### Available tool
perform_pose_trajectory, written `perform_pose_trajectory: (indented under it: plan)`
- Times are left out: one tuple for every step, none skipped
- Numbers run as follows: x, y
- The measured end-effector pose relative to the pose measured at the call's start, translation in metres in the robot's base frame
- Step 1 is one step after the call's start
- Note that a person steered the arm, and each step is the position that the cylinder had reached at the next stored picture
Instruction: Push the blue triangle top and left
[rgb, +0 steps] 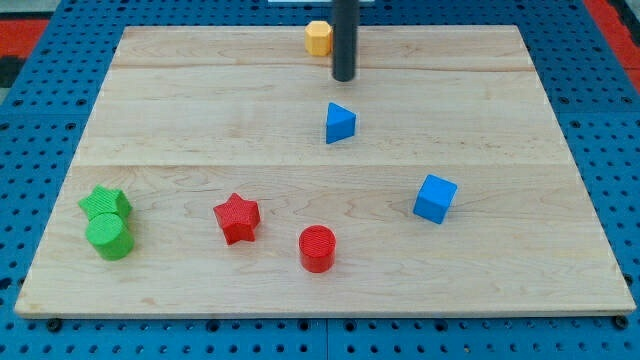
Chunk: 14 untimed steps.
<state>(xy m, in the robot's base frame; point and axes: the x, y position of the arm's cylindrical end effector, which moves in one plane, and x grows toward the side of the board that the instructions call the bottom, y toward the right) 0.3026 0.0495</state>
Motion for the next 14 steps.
perform_pose_trajectory:
  plan:
    - [0.039,0.036]
    - [0.095,0.034]
    - [0.089,-0.028]
    - [0.032,-0.070]
    - [0.010,-0.125]
    - [0.014,-0.168]
    - [-0.011,-0.229]
    - [-0.033,-0.260]
    - [-0.033,-0.251]
    - [-0.005,-0.250]
    - [-0.013,-0.223]
    - [-0.041,-0.224]
    - [-0.054,-0.222]
    - [-0.022,-0.172]
